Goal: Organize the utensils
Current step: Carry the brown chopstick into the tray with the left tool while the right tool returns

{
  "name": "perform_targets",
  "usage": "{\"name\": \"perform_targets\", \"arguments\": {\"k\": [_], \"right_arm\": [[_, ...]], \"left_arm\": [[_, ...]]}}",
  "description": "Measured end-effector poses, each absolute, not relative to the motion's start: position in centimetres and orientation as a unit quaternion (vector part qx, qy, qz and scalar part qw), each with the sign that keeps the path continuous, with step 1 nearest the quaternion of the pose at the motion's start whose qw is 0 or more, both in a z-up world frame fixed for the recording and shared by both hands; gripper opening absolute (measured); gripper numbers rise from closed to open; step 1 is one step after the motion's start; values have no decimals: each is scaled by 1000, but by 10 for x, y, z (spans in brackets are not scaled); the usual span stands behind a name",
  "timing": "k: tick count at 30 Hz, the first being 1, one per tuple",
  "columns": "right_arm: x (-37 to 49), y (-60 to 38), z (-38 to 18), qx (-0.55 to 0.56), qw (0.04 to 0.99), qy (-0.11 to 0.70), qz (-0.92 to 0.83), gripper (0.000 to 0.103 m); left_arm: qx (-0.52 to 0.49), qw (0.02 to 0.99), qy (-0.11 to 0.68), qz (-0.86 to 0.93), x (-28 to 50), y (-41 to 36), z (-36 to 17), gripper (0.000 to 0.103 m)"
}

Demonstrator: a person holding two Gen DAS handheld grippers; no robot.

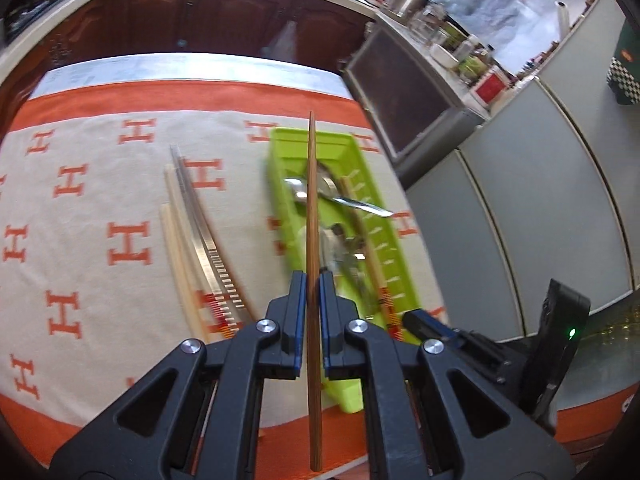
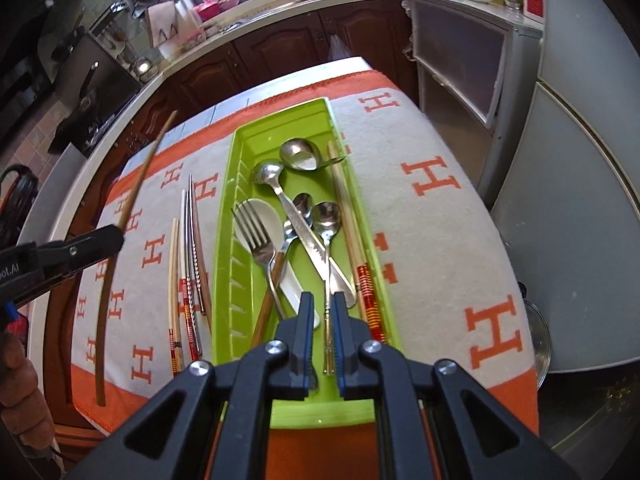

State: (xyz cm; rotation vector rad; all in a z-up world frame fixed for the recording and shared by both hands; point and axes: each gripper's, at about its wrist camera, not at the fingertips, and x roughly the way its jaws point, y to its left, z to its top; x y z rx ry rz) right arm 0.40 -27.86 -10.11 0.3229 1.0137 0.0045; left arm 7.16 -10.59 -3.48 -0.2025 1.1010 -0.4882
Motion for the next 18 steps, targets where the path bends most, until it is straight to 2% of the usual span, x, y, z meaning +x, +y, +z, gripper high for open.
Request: {"name": "perform_targets", "arguments": {"k": [5, 10, 14, 18], "right_arm": [[-3, -295, -99, 188, 862, 470, -14, 8], [-7, -307, -100, 215, 859, 463, -25, 8], [-8, -310, -101, 219, 859, 462, -28, 8], [-8, -311, -102, 220, 858, 463, -28, 8]], "left_arm": [[-104, 797, 539, -251, 85, -157, -41, 4], [-110, 786, 562, -234, 105, -187, -70, 4], [-114, 772, 588, -213, 116, -195, -102, 4], [-114, 765, 594, -220, 116, -197, -111, 4]]}}
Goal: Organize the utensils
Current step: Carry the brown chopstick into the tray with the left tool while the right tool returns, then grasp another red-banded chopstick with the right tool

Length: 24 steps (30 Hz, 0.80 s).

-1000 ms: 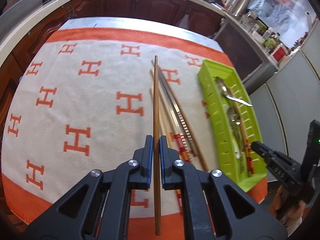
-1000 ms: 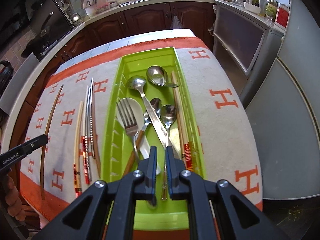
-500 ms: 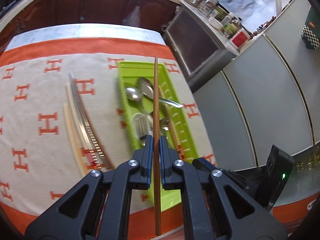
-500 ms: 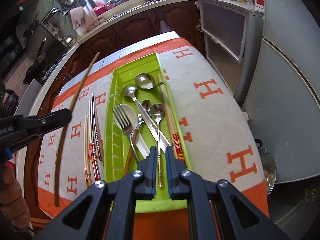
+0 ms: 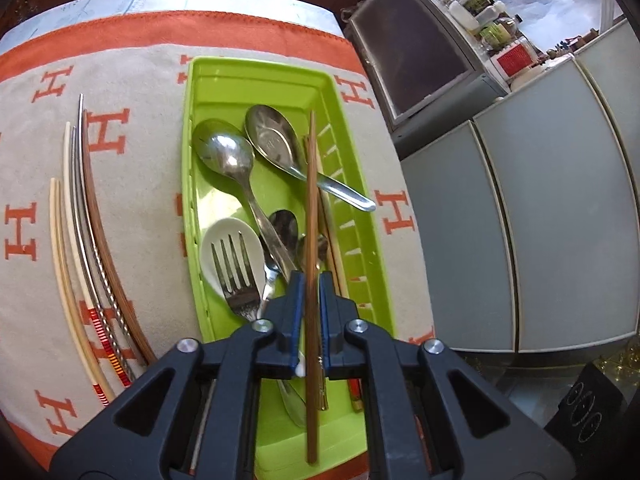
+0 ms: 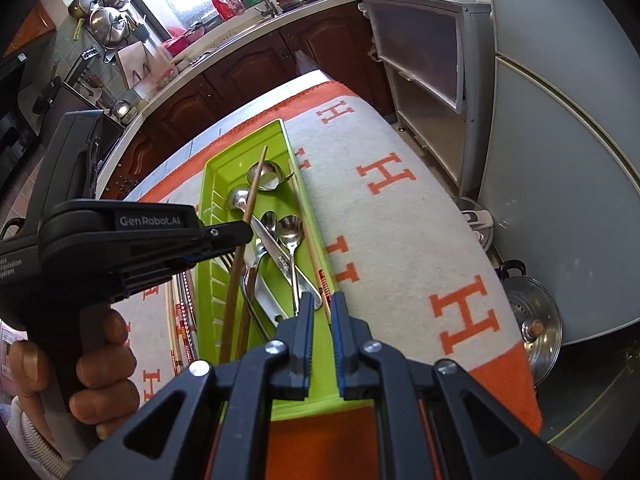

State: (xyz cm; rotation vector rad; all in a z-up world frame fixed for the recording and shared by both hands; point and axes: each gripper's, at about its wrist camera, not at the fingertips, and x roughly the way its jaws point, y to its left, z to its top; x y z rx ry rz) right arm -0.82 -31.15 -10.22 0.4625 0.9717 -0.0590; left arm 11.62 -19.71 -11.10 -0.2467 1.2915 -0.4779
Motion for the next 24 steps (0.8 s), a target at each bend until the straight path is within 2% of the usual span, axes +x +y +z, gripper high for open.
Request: {"name": "perform_targets", "arguments": {"k": [8, 24], "right_arm": [[-7, -306, -102, 217, 859, 464, -22, 8], [-5, -251, -95, 173, 863, 473, 40, 8]], "left_arm": [[-87, 774, 581, -236, 94, -173, -89, 5], [-48, 813, 563, -138, 54, -32, -82, 5]]}}
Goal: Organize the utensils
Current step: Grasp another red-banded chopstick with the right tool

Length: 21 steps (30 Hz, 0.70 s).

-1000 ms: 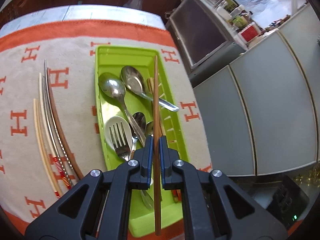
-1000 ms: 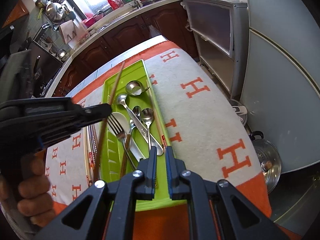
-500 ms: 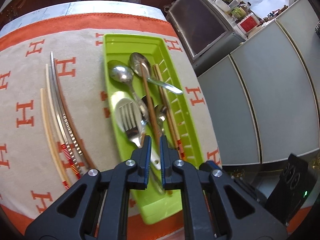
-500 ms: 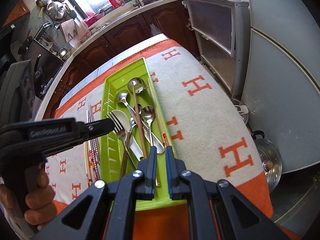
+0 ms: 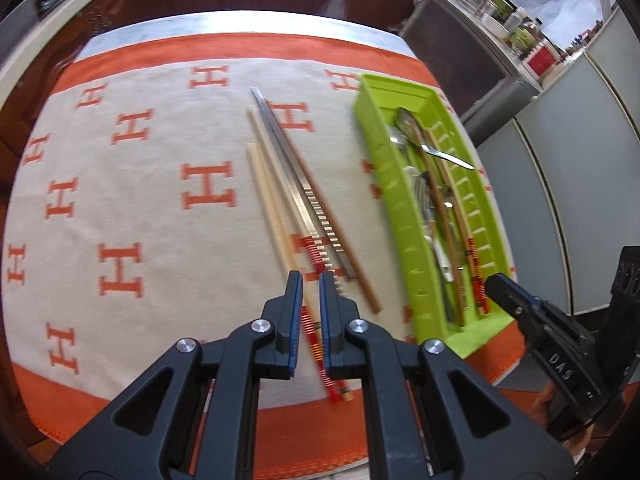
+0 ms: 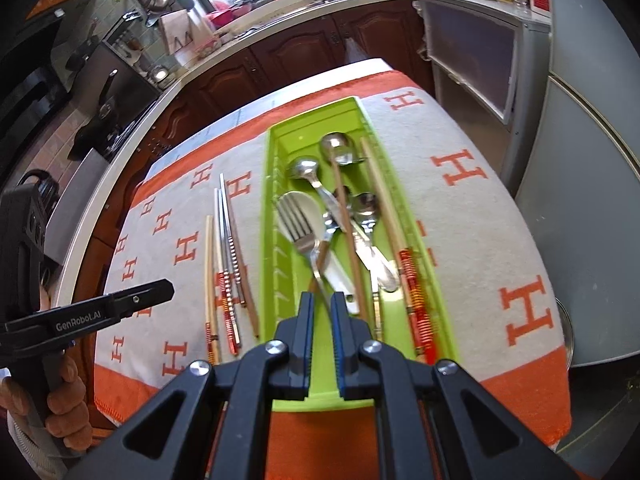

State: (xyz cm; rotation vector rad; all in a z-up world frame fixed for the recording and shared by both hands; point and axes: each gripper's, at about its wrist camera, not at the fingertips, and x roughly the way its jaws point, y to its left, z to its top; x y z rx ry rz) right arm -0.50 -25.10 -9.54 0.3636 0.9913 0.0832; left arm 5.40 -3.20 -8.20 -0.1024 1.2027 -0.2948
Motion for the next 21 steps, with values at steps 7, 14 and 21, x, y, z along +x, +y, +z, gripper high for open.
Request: {"name": "perform_targets", "arguments": {"k": [7, 14, 21], "right_arm": [[2, -211, -90, 143, 863, 478, 84, 8], [11, -162, -92, 112, 853, 490, 140, 8], [23, -126, -123, 75, 828, 529, 169, 8]], "left_arm": [[-57, 831, 546, -93, 45, 8, -88, 5], [-51, 832, 546, -83, 36, 24, -105, 5], [-55, 826, 554, -91, 35, 30, -118, 5]]}}
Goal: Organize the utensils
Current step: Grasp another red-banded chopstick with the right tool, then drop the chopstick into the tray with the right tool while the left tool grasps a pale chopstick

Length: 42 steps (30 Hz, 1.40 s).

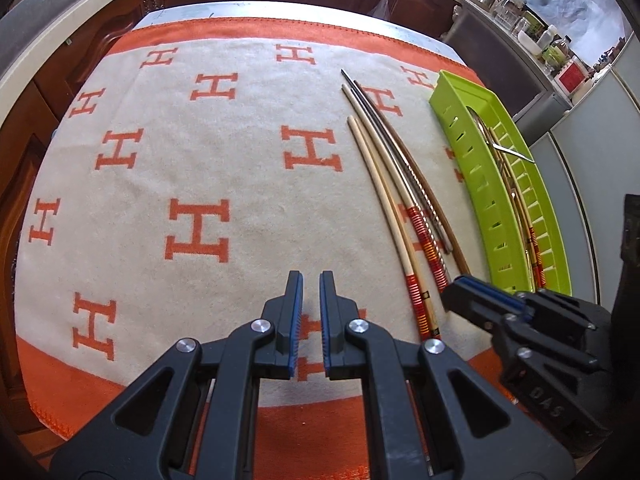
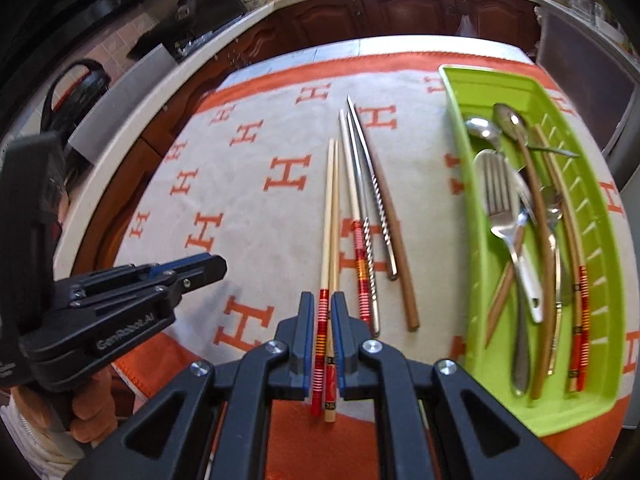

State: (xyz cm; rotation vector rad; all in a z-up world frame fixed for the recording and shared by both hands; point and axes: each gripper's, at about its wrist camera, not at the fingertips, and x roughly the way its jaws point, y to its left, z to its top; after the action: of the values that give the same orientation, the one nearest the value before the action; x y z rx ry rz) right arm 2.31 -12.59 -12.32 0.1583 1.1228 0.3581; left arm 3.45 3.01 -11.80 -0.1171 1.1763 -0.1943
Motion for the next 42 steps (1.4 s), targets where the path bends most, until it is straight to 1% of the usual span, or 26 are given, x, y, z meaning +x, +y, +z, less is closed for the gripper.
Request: {"name": "perform_targets", "arguments": {"k": [13, 22, 32, 33, 35, 39, 42], "right_arm": [[32, -113, -147, 37, 821, 553, 137, 8], [39, -110, -152, 22, 827, 547, 127, 8], [36, -95, -152, -38, 850, 511, 122, 10], [34, -94, -152, -43, 852, 507, 123, 8], [34, -95, -152, -35, 853, 505, 126, 7], [34, -109, -152, 33, 849, 506, 146, 7], [30, -117, -146, 60, 853, 496, 152, 7]], "left_arm": [[-71, 818, 561, -101, 42, 40, -131, 5], [-67, 815, 566, -105, 44, 36, -133, 5], [-66, 813, 569, -106, 46, 33, -135, 5], [-66, 813, 569, -106, 46, 32, -135, 5], [-67, 813, 569, -106, 46, 31, -135, 5], [-68, 814, 567, -104, 46, 29, -133, 5], [-69, 817, 563, -104, 47, 27, -131, 5]]}}
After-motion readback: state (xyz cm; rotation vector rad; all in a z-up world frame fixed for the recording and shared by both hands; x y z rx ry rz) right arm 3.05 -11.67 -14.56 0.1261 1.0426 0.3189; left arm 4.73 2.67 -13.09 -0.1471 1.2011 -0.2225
